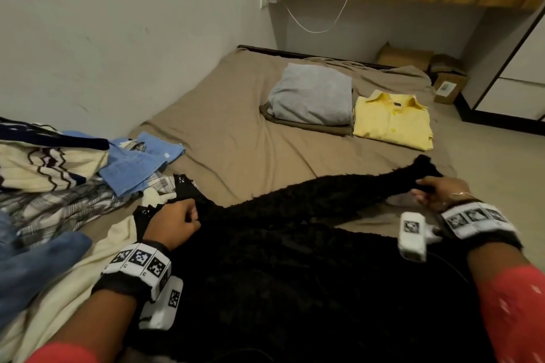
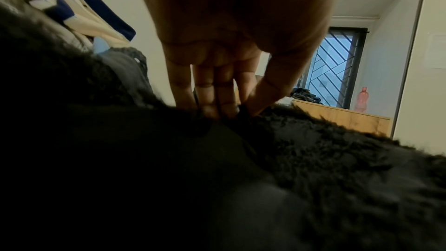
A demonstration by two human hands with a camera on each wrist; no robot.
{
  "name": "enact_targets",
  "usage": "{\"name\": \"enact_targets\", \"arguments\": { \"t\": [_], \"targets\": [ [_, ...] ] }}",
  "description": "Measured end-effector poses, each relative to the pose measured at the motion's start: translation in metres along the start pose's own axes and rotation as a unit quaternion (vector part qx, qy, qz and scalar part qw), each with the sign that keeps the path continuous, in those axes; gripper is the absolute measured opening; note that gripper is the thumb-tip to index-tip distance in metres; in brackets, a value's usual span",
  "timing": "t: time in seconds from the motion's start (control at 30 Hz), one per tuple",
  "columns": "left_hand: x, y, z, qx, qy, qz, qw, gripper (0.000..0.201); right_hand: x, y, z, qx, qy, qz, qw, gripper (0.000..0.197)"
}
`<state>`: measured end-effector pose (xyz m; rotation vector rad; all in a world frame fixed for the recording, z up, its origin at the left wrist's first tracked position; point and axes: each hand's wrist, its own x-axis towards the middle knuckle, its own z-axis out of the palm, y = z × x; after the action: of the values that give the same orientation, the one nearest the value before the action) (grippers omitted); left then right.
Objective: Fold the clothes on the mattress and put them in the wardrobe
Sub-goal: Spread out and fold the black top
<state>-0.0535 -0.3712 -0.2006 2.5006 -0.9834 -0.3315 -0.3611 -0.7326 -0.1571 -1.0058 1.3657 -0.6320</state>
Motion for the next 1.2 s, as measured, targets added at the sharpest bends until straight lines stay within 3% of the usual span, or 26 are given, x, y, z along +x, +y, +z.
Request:
{"name": "enact_targets", "arguments": {
  "t": [0.03,0.13,0.23,0.33,0.4,0.57,0.63,0.7,0.73,0.77,0.83,0.87,0.93,1.0,1.07,1.2],
  "targets": [
    [-0.003,0.0,-0.001,0.005,0.005,0.003,1.0,0.028,-0.015,-0.001,-0.017,-0.004,0.005,-0.024,1.0,0.009],
    [-0.012,0.003,-0.004,0.031,0.019,0.027,0.999,0.03,-0.07,0.008,-0.065,-0.011,0.02,-0.098,0.995,0.028],
    [-0.025,0.005,-0.002,0.066,0.03,0.061,0.996,0.019,-0.116,0.034,-0.092,-0.06,-0.005,-0.111,0.992,0.034],
    [-0.037,0.003,0.006,0.125,0.004,0.098,0.987,0.016,-0.129,0.078,-0.106,-0.103,-0.025,-0.085,0.991,0.04],
    [-0.041,0.002,0.011,0.183,-0.025,0.111,0.976,0.024,-0.128,0.103,-0.111,-0.133,-0.026,-0.084,0.987,0.04],
    [-0.048,0.011,0.012,0.213,0.005,0.115,0.97,0.038,-0.138,0.108,-0.127,-0.191,0.031,-0.209,0.959,0.049],
    [-0.048,0.011,0.012,0.251,-0.041,0.105,0.961,0.045,-0.142,0.108,-0.128,-0.268,0.046,-0.211,0.939,0.05],
    [-0.05,0.012,0.013,0.302,-0.116,0.078,0.943,0.05,-0.145,0.11,-0.125,-0.41,0.01,-0.136,0.902,0.038],
    [-0.05,0.014,0.014,0.306,-0.123,0.062,0.942,0.051,-0.145,0.111,-0.124,-0.489,0.006,-0.114,0.865,0.037],
    [-0.051,0.016,0.013,0.303,-0.104,0.054,0.946,0.052,-0.146,0.108,-0.12,-0.556,0.031,-0.127,0.821,0.039],
    [-0.053,0.025,0.009,0.267,-0.018,0.089,0.959,0.056,-0.156,0.096,-0.103,-0.592,0.089,-0.222,0.769,0.04],
    [-0.053,0.029,0.01,0.242,0.005,0.126,0.962,0.061,-0.16,0.092,-0.09,-0.597,0.08,-0.266,0.753,0.043],
    [-0.05,0.036,0.016,0.236,-0.041,0.193,0.952,0.071,-0.163,0.094,-0.057,-0.632,-0.019,-0.304,0.712,0.057],
    [-0.049,0.04,0.021,0.282,-0.161,0.177,0.929,0.074,-0.156,0.107,-0.035,-0.685,-0.114,-0.207,0.689,0.068],
    [-0.046,0.033,0.023,0.282,-0.241,0.131,0.919,0.074,-0.15,0.128,-0.033,-0.727,-0.149,-0.094,0.664,0.074],
    [-0.044,0.012,0.011,0.18,-0.256,0.101,0.944,0.068,-0.15,0.149,-0.041,-0.76,-0.129,-0.06,0.634,0.078]
  ]
}}
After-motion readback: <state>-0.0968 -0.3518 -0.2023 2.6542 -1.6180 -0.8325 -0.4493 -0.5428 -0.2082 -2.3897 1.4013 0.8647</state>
